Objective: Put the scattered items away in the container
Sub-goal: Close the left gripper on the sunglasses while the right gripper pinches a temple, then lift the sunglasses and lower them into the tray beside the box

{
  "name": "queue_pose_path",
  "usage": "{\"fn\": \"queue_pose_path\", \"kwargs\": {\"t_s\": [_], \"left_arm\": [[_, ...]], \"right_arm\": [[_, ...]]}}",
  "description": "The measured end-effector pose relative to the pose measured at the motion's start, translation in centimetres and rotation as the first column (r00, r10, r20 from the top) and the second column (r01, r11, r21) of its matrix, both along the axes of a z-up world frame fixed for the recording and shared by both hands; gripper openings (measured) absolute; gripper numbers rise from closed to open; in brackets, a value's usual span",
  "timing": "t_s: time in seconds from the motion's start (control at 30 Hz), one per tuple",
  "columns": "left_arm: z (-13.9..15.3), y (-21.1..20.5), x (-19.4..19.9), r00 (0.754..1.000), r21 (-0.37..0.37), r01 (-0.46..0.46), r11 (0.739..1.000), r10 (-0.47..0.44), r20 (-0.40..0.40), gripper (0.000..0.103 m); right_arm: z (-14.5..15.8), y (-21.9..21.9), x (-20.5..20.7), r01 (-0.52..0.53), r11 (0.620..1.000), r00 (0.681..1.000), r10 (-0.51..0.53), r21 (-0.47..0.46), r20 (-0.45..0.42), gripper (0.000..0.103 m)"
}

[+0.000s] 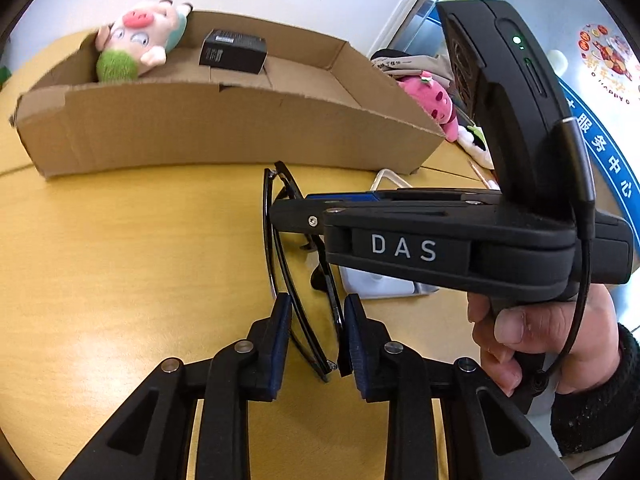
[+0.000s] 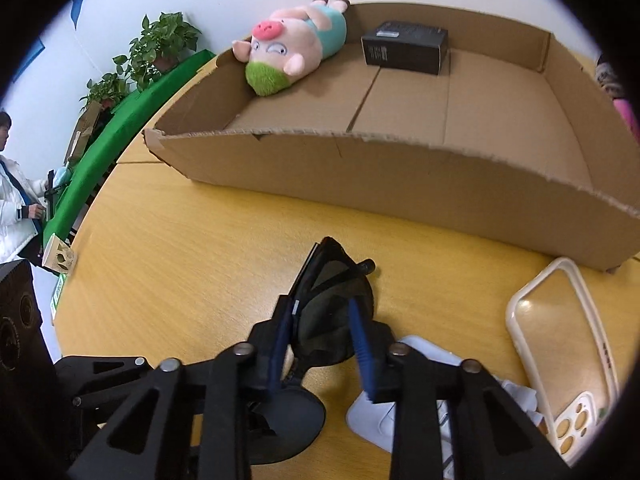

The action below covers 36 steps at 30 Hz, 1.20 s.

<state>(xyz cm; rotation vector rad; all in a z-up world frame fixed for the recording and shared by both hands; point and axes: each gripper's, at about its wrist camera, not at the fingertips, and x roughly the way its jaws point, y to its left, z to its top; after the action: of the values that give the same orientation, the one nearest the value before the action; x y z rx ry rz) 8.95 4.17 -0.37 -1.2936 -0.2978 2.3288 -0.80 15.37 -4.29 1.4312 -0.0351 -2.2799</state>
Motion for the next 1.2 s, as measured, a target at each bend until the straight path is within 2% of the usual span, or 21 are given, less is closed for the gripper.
{"fn": "queue_pose_path", "kwargs": {"t_s": [0.13,0.33,0.4,0.43,0.53,0.7,0.77,0.9,0.97,1.0,1.03,1.13,1.2], "left_arm": [[0.9,-0.4,0.0,1.000,0.005,-0.008,1.000,0.008,-0.023,0.028],[2.1,0.6,-0.1,0.997,-0.028,-0.004,1.000,0.002,-0.071,0.028],[2.6,0.6,-0.3,0.996,-0.032,0.000,0.999,-0.002,-0.088,0.021],[3.1,0.7,-0.4,0.995,-0.024,0.003,1.000,-0.005,-0.096,0.017],[4.2,0.9,-0.8,0.991,-0.036,-0.006,0.999,0.001,-0.132,0.017],[5.0,0.6,-1.3,0.984,-0.040,-0.042,0.998,0.034,-0.173,0.020],[5.2,0.2,-1.2,0.980,-0.040,-0.060,0.997,0.051,-0.192,0.036],[6.4,-1.6,-0.7,0.953,-0.008,-0.128,0.992,0.120,-0.276,0.063],[6.8,-2.4,-0.8,0.944,-0.003,-0.128,0.992,0.121,-0.307,0.086],[6.7,-3.2,-1.2,0.941,0.003,-0.120,0.993,0.114,-0.318,0.091],[6.3,-3.7,-1.7,0.948,0.015,-0.096,0.995,0.096,-0.302,0.097],[4.5,-5.2,-3.7,0.979,0.122,0.041,0.992,-0.015,-0.204,0.097],[3.3,-5.4,-4.6,0.981,0.203,0.154,0.967,-0.125,-0.147,0.097]], "right_arm": [[0.5,0.6,-0.1,0.022,0.999,1.000,-0.022,-0.041,0.003,0.019],[2.1,1.2,-0.3,0.059,0.993,0.998,-0.061,-0.105,-0.020,0.016],[3.2,1.6,-0.5,0.067,0.989,0.997,-0.073,-0.134,-0.037,0.011],[3.8,1.7,-0.6,0.070,0.987,0.996,-0.077,-0.143,-0.050,0.004],[5.1,2.0,-0.9,0.075,0.985,0.992,-0.089,-0.157,-0.085,0.004],[5.5,2.7,-1.2,0.083,0.972,0.992,-0.101,-0.218,-0.075,0.004],[5.6,3.1,-1.1,0.082,0.966,0.992,-0.103,-0.245,-0.075,0.004],[5.8,3.8,-1.0,0.080,0.955,0.991,-0.108,-0.286,-0.083,0.004],[6.0,4.0,-0.7,0.061,0.950,0.992,-0.092,-0.305,-0.089,0.004],[6.2,4.1,-0.6,0.045,0.949,0.992,-0.079,-0.311,-0.098,0.004],[6.4,4.2,-0.4,0.023,0.948,0.992,-0.061,-0.318,-0.108,0.004],[6.9,4.6,0.4,-0.069,0.937,0.992,0.027,-0.344,-0.126,0.004],[7.6,5.1,1.1,-0.146,0.926,0.983,0.095,-0.348,-0.159,0.004]]}}
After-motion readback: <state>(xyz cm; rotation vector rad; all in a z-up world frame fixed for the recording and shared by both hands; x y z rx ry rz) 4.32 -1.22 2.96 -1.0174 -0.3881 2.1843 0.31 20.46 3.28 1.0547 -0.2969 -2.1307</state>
